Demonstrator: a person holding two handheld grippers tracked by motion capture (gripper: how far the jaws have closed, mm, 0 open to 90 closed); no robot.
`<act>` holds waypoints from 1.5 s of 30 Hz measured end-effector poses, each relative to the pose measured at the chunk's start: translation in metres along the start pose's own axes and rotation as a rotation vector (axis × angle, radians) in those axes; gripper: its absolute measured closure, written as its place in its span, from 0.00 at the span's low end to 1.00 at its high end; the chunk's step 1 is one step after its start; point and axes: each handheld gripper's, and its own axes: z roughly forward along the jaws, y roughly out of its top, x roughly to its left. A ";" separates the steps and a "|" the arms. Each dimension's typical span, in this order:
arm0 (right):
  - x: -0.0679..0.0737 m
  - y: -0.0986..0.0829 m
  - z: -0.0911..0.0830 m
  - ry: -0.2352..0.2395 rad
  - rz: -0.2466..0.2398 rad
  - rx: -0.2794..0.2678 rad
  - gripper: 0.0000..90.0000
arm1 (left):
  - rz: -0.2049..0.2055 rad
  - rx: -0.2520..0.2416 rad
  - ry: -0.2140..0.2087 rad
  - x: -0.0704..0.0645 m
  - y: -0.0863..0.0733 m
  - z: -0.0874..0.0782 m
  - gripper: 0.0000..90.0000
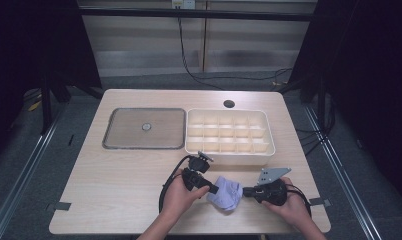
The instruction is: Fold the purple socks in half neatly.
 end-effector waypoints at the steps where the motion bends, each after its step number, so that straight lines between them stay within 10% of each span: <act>1: 0.000 0.000 0.000 0.000 0.000 0.000 0.97 | -0.006 -0.003 -0.004 0.000 -0.001 0.000 0.70; 45: 0.006 0.000 -0.008 0.059 -0.039 -0.029 0.97 | -0.020 0.064 -0.002 -0.009 0.006 0.007 0.94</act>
